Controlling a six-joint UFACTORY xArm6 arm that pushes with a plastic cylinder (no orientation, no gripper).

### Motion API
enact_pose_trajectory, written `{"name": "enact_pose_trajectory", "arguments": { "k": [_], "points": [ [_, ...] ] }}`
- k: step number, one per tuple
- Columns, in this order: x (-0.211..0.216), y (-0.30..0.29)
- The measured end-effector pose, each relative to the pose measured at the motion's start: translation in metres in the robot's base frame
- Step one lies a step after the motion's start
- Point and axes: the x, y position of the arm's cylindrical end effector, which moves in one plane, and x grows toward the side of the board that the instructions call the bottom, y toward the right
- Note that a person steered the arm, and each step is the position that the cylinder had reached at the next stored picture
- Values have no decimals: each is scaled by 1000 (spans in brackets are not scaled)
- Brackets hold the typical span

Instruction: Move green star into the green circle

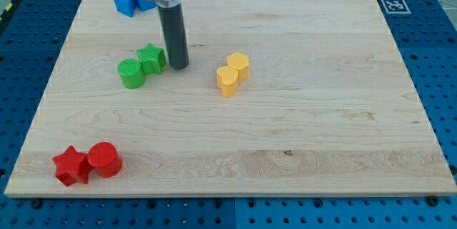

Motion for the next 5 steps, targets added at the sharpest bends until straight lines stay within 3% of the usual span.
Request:
{"name": "enact_pose_trajectory", "arguments": {
  "k": [2, 5],
  "points": [
    [1, -55],
    [40, -32]
  ]
}}
